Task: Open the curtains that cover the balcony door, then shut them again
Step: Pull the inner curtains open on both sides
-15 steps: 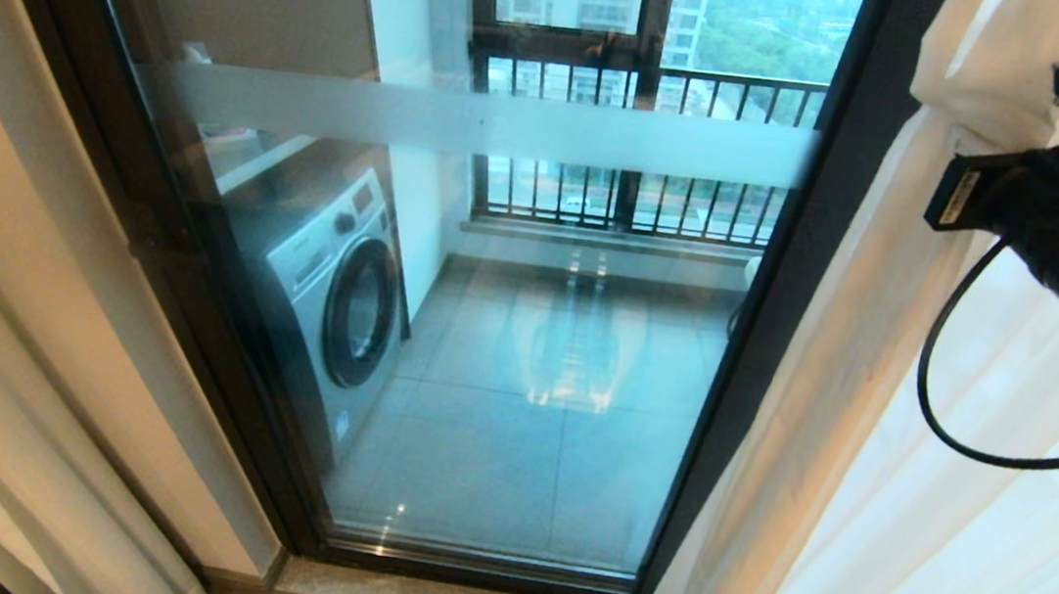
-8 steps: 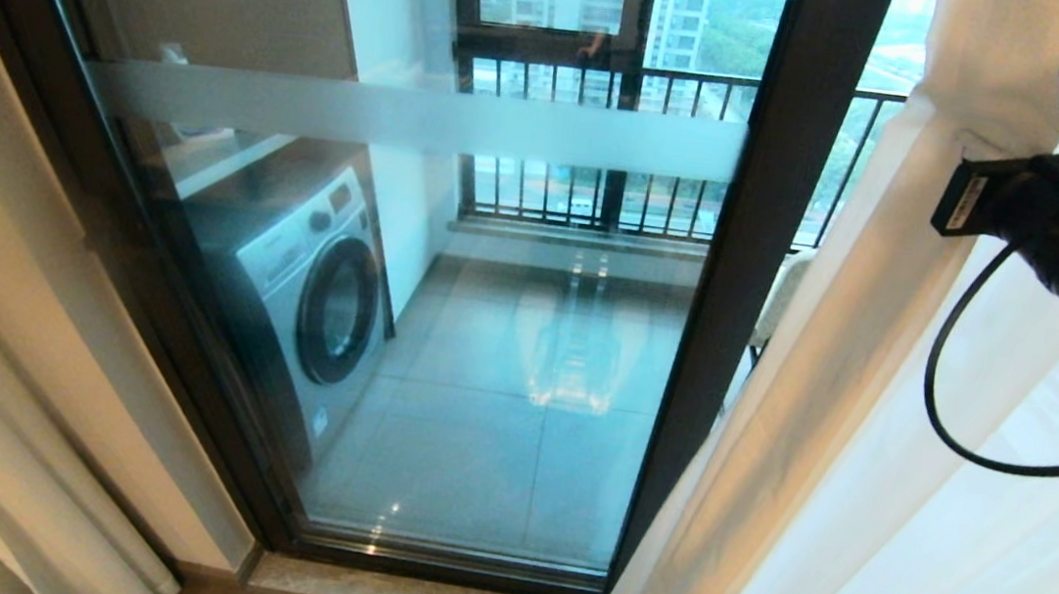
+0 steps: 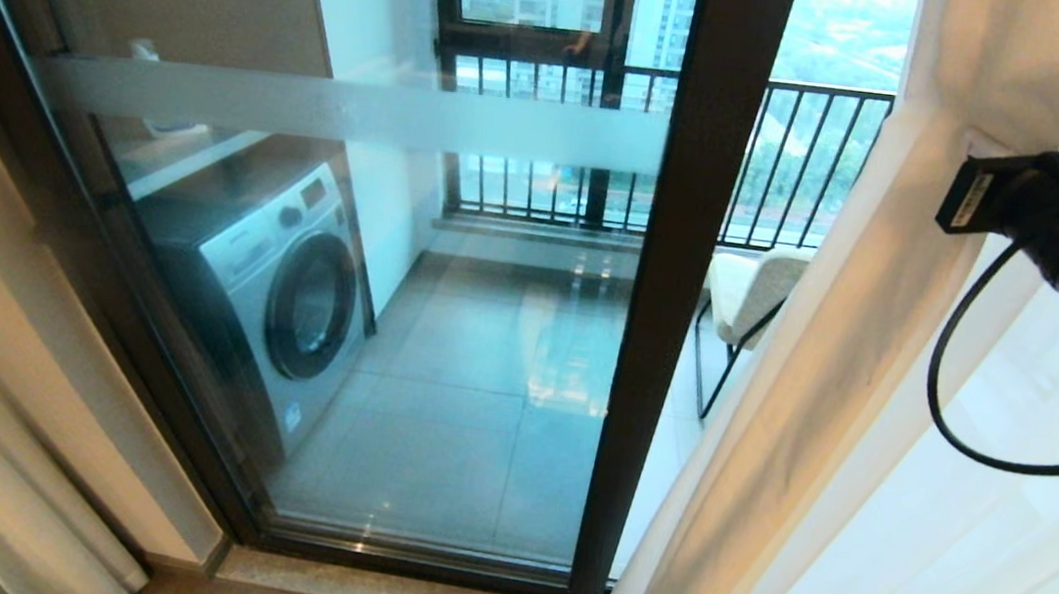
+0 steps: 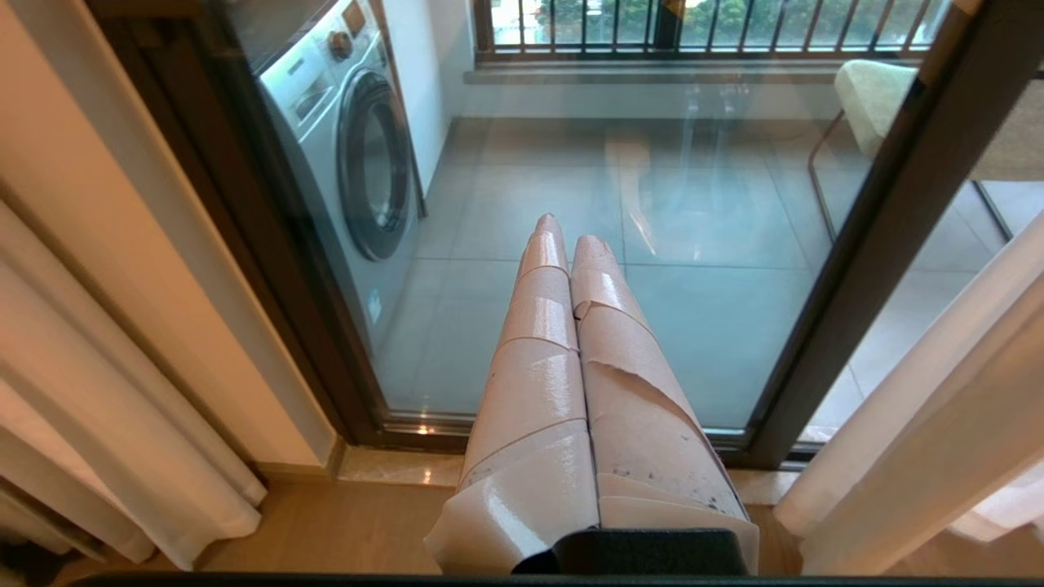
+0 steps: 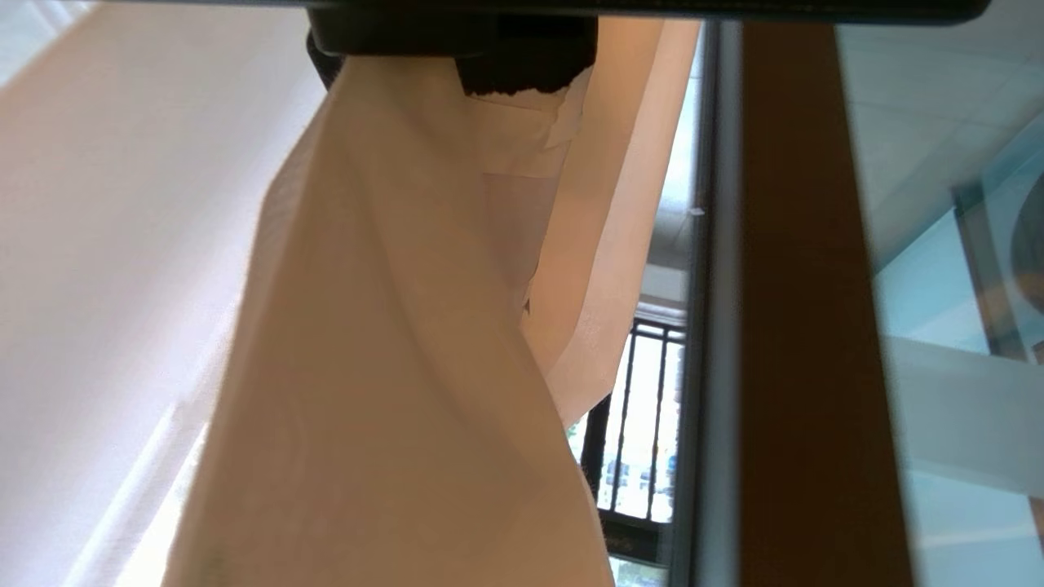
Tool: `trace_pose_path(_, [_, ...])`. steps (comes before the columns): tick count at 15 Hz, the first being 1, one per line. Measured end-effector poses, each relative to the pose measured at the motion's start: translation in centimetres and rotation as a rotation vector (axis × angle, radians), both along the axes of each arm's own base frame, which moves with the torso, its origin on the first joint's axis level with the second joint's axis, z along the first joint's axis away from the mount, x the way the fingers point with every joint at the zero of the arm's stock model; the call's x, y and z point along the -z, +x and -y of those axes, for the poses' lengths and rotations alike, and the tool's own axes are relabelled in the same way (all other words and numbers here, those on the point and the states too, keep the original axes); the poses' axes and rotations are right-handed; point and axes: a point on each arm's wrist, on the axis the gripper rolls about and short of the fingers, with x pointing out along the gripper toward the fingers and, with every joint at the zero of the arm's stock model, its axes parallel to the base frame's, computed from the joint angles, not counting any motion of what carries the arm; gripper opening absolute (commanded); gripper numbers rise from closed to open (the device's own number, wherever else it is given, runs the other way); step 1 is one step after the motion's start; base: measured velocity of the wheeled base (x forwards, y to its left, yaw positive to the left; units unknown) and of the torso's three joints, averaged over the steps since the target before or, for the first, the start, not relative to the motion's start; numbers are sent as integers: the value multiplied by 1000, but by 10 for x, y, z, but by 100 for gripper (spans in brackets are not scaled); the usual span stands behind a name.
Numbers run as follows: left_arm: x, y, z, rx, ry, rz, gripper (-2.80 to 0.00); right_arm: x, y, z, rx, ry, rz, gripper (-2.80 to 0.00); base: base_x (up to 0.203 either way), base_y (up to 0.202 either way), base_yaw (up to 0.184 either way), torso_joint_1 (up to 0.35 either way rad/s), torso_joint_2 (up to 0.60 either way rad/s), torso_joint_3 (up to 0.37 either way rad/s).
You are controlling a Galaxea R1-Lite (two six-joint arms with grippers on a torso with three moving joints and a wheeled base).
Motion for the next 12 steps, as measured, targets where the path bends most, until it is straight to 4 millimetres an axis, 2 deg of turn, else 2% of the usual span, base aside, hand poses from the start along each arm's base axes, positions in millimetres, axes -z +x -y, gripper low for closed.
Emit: trace_pose_path(12, [0, 0, 0, 0, -8, 1, -280, -9, -1, 3, 8, 13, 67, -280, 0, -185, 2, 1, 2, 2])
